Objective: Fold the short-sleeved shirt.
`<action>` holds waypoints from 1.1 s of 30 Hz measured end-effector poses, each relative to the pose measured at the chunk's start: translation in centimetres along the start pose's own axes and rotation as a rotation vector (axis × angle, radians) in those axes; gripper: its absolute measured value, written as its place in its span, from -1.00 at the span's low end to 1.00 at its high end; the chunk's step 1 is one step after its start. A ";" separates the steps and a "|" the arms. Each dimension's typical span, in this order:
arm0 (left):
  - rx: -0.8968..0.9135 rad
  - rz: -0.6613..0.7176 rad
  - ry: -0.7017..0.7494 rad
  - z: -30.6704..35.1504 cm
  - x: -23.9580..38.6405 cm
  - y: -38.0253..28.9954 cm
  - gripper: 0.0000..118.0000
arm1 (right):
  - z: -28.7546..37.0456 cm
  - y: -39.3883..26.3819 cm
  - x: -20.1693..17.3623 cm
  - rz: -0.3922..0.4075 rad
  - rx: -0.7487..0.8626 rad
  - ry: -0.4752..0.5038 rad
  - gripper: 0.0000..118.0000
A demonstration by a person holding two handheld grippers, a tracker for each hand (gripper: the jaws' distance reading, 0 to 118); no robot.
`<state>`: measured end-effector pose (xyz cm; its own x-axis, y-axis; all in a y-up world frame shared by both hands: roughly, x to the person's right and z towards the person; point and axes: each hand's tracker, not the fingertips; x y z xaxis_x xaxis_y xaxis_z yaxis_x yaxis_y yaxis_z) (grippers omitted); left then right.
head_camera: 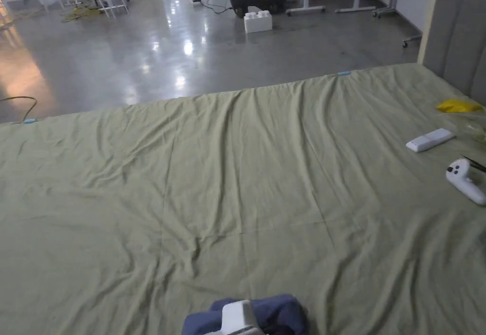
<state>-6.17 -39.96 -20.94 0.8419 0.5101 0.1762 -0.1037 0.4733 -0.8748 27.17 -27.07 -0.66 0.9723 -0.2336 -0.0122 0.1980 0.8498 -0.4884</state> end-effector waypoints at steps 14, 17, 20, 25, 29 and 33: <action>0.385 0.083 -0.122 15.6 -2.0 0.9 -0.98 | -11.3 -1.3 -8.6 0.123 -0.242 0.240 -0.99; 0.412 0.083 -0.034 18.8 -3.9 0.0 -0.89 | -18.1 -1.0 -11.1 0.123 -0.373 0.283 -0.99; 0.372 0.118 -0.036 19.8 -6.8 -1.1 -0.10 | -23.7 -2.8 -12.5 0.260 -0.471 0.224 -0.99; 0.318 0.217 -0.019 19.2 -10.0 -2.7 0.64 | -25.5 -5.4 -11.1 0.219 -0.531 0.200 -0.99; 0.261 0.316 -0.111 16.1 -12.8 -2.3 0.65 | -25.4 -5.4 -12.0 0.312 -0.534 0.182 -1.00; 0.190 0.362 -0.166 11.3 -14.4 -2.4 0.65 | -25.4 -5.3 -11.8 0.300 -0.537 0.181 -1.00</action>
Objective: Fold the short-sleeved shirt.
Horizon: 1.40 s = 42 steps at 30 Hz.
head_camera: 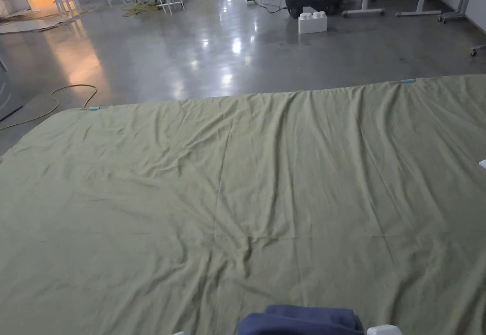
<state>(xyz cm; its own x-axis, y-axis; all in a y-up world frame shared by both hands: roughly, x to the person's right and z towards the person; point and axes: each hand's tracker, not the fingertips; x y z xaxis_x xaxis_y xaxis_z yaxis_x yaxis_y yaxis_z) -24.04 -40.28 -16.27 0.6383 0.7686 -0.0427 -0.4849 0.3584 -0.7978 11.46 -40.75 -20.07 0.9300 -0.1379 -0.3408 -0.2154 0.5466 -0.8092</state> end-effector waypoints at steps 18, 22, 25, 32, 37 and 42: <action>0.113 -0.090 0.061 8.4 0.4 6.1 -0.62 | 7.5 0.2 3.6 -0.378 0.192 0.255 -0.99; 0.156 -0.121 0.337 17.4 -3.9 13.2 -0.61 | 8.8 -0.3 4.0 -0.426 0.214 0.291 -0.99; 0.165 -0.056 0.502 21.7 -8.4 18.1 -0.61 | 8.7 -0.9 4.1 -0.463 0.206 0.295 -0.99; 0.173 0.004 0.810 20.8 -15.1 23.7 -0.31 | 8.1 -1.9 4.4 -0.475 0.152 0.209 -0.99; 0.370 -0.041 0.692 24.2 -12.2 22.8 0.01 | 10.2 -1.8 5.3 -0.429 0.232 0.093 -0.99; 0.517 -0.290 0.476 27.2 -0.7 17.9 0.02 | 13.2 0.2 6.0 -0.347 0.397 0.035 -0.99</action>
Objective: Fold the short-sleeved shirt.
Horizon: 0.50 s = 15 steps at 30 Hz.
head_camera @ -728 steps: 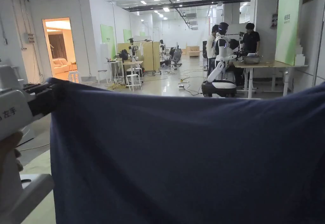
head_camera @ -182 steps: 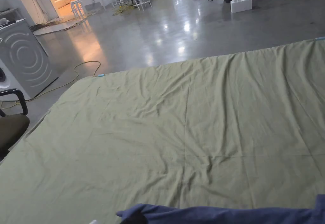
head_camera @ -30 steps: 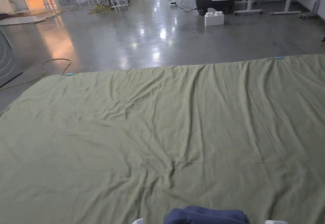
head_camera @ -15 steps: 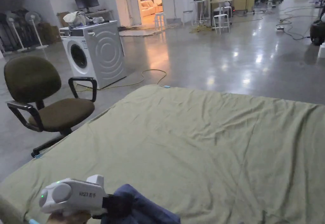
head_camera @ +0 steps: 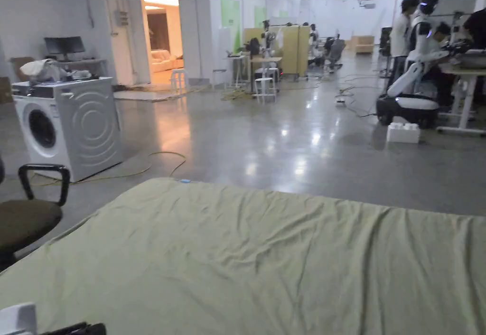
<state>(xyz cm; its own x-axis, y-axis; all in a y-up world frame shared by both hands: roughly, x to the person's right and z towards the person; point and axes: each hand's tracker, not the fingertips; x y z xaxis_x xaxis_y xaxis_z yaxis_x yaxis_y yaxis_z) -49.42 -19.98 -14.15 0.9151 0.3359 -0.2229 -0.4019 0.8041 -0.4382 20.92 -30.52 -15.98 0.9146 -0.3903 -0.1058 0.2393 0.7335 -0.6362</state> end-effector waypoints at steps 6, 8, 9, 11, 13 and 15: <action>0.209 -0.506 -0.027 9.8 17.3 -1.9 0.01 | 4.7 4.5 -2.1 0.181 0.257 -0.015 -0.99; 0.359 -0.468 -0.053 12.0 21.1 -4.3 0.01 | 6.4 5.5 -2.8 0.217 0.327 -0.021 -0.99; 0.453 -0.425 -0.087 13.1 22.7 -5.8 0.01 | 7.3 5.8 -3.1 0.232 0.360 -0.026 -0.99; 0.573 -0.394 -0.129 13.8 24.6 -7.6 0.00 | 8.9 6.2 -3.5 0.265 0.409 -0.032 -0.99; 0.601 -0.464 -0.047 13.8 27.8 -9.0 -0.05 | 10.1 6.4 -3.7 0.283 0.433 -0.031 -0.99; 0.561 -0.506 0.025 13.1 29.6 -9.4 -0.11 | 11.0 6.3 -3.9 0.298 0.448 -0.029 -0.99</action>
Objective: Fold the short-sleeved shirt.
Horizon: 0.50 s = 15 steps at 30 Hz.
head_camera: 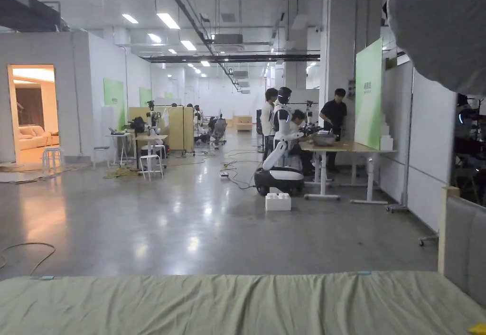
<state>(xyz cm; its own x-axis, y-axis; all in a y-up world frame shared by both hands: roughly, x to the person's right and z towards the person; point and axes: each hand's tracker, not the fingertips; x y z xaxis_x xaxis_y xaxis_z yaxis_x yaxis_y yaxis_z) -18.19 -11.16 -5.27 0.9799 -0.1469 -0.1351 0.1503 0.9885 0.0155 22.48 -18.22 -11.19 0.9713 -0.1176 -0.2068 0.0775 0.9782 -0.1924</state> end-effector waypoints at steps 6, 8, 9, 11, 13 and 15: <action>-0.050 0.030 -0.052 0.0 1.3 -0.7 -0.62 | 1.1 0.6 -0.7 0.104 0.050 -0.036 -0.99; -0.050 0.005 -0.053 0.2 1.3 -1.2 -0.81 | 1.3 0.9 -0.9 0.134 0.069 -0.055 -0.99; -0.056 0.012 -0.055 0.2 1.2 -1.3 -0.89 | 1.3 1.1 -1.1 0.158 0.095 -0.059 -0.99; -0.042 0.052 -0.120 0.4 0.9 -1.4 -0.95 | 1.3 1.2 -1.4 0.148 0.090 -0.062 -0.99; -0.050 0.058 -0.098 0.3 0.9 -1.1 -0.95 | 1.1 1.1 -1.8 0.165 0.101 -0.069 -0.99; -0.048 0.055 -0.096 0.4 1.0 -0.8 -0.95 | 1.0 1.3 -2.0 0.182 0.106 -0.062 -0.99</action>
<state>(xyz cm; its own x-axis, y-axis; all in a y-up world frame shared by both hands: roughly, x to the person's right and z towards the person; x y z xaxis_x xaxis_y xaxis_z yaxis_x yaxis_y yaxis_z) -17.26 -12.15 -5.07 0.9949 -0.0932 -0.0393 0.0921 0.9954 -0.0274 20.80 -16.58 -10.09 0.9831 0.0703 -0.1692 -0.0805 0.9953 -0.0542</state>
